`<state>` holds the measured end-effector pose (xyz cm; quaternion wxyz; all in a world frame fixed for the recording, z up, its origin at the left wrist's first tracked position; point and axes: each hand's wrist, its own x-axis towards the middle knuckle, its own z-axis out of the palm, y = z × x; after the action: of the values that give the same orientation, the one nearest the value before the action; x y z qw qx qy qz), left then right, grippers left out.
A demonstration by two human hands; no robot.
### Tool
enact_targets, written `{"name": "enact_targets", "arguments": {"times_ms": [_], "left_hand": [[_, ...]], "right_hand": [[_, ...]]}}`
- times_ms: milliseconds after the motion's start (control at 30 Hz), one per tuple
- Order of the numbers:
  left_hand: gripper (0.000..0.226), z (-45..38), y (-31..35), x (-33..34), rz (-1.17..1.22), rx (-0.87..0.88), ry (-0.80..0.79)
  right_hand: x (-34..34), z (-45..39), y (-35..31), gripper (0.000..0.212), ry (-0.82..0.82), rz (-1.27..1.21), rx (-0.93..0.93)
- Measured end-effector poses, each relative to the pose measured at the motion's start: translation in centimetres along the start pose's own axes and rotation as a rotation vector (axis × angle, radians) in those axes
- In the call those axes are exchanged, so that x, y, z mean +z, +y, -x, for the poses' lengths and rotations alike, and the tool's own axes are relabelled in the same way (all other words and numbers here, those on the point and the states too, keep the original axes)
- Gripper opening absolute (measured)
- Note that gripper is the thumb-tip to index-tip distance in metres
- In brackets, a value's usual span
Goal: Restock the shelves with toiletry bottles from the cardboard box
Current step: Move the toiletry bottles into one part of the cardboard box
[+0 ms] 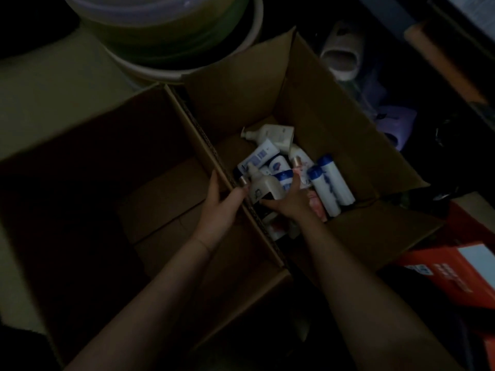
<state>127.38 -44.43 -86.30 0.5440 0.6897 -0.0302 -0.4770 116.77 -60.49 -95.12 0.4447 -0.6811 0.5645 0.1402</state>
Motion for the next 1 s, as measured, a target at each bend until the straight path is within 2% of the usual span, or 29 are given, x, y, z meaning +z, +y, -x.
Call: {"name": "enact_targets", "arguments": {"times_ms": [133,467,600,733,767,867,900,1000], "left_hand": [[0.072,0.2,0.1,0.5,-0.005,-0.001,0.034],[0.072,0.4,1.1,1.1,-0.049,0.007,0.056],[0.075,0.5,1.4,1.4,-0.046,0.004,0.065],[0.069,0.6,1.3,1.2,-0.056,0.005,0.052],[0.068,0.6,1.2,1.1,-0.051,0.010,0.056],[0.072,0.3,1.4,1.2,-0.061,0.010,0.054],[0.073,0.2,1.4,1.2,-0.070,0.014,0.049],[0.075,0.1,1.8,1.2,-0.083,0.016,0.025]], "right_hand": [[-0.1,1.6,-0.5,0.143,0.012,0.060,-0.028],[-1.3,1.2,1.2,0.140,-0.047,-0.199,0.009],[-1.9,1.3,2.1,0.124,-0.126,-0.348,-0.010],[-2.6,0.7,1.8,0.125,-0.249,-0.441,0.044],[-2.7,0.6,1.9,0.119,-0.288,-0.490,0.061],[-2.9,1.1,1.8,0.080,-0.373,-0.708,0.090],[-2.9,1.0,1.7,0.079,-0.391,-0.772,0.088],[-3.9,1.5,0.2,0.094,-0.404,-0.917,0.017]]}}
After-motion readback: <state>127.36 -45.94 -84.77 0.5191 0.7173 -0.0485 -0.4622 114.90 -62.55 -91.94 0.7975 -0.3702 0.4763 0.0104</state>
